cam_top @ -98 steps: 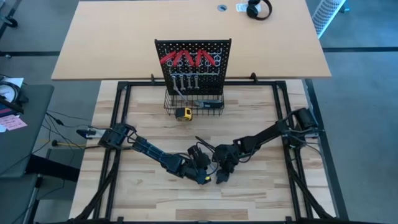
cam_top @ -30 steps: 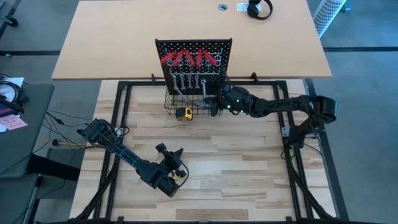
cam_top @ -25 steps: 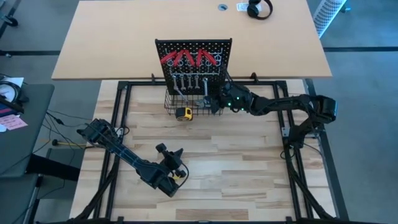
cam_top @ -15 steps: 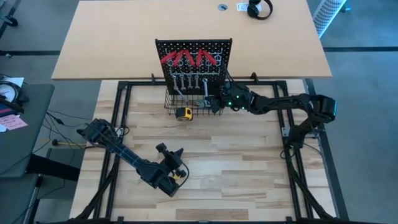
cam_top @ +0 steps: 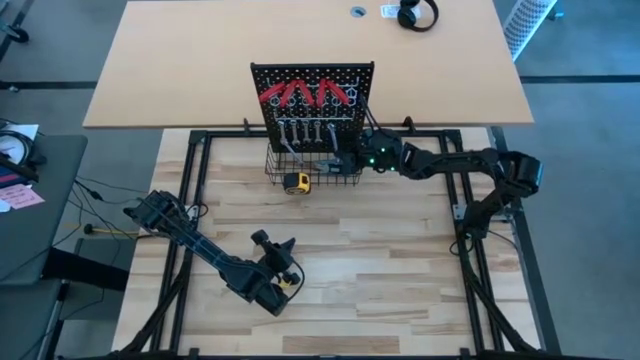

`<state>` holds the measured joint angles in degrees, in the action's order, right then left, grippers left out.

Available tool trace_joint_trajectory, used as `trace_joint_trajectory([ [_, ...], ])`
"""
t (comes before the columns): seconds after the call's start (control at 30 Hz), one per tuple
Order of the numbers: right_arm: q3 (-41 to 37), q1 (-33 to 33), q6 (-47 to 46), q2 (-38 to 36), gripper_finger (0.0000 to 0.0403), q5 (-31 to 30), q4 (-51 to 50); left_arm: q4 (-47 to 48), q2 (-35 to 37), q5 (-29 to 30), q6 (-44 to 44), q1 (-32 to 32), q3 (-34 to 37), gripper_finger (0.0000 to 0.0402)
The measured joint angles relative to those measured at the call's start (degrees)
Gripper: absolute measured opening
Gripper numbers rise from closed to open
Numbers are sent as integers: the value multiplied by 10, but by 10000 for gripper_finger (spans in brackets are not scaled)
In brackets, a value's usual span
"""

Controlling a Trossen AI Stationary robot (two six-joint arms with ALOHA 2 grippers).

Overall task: Hang tools onto peg board
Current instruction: Hang the wrench into the pegboard

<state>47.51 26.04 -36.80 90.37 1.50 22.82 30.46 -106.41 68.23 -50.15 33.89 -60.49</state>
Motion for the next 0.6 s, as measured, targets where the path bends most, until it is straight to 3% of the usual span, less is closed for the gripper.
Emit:
trace_joint_trajectory([
  [0.33,0,8,16,0,75,-4,1,0,0,0,0,-1,0,0],
  [0.6,0,8,24,0,135,-5,2,0,0,0,0,-1,0,0],
])
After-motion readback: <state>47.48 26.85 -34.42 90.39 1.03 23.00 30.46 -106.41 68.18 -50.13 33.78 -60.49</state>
